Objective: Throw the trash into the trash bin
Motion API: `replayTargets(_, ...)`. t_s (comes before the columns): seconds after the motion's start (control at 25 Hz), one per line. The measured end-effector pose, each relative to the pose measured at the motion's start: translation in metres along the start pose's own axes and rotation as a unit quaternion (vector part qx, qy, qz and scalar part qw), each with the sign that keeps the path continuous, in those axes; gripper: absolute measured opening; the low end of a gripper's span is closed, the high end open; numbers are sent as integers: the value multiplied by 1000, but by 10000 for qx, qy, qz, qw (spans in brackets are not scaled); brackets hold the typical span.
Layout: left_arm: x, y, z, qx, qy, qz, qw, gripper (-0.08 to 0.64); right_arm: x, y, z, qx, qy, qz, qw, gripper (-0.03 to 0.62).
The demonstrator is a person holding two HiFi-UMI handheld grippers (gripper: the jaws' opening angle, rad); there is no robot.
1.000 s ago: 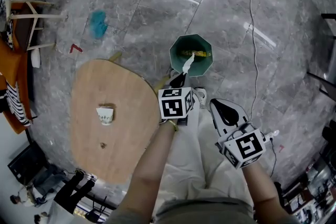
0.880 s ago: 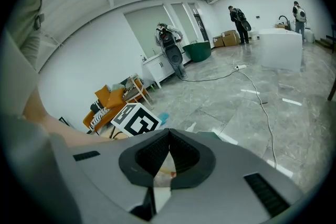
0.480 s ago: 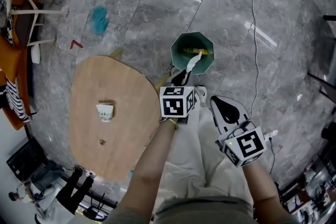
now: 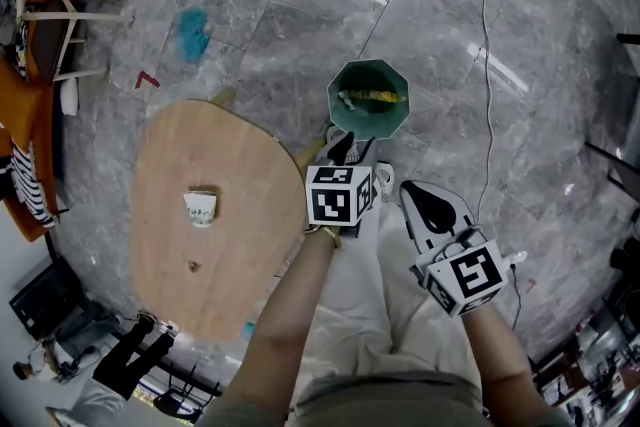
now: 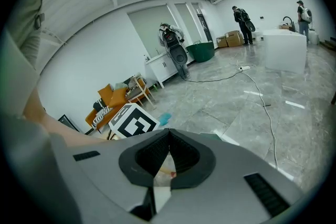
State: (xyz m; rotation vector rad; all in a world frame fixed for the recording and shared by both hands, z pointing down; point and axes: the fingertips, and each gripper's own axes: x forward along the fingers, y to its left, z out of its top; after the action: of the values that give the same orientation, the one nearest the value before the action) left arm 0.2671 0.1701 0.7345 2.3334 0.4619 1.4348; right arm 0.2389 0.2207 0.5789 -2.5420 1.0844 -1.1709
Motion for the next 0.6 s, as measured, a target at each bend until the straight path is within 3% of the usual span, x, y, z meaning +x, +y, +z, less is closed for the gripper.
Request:
replayTargets(0.4, -13, -10, 1, -18, -51, -107, 9999, 169, -4, 6, 6, -99, -47, 66, 9999, 9)
replayTargets(0.6, -25, -12, 9, 9, -247, 66, 9997, 141, -7, 11, 7, -174, -52, 157, 9997, 9)
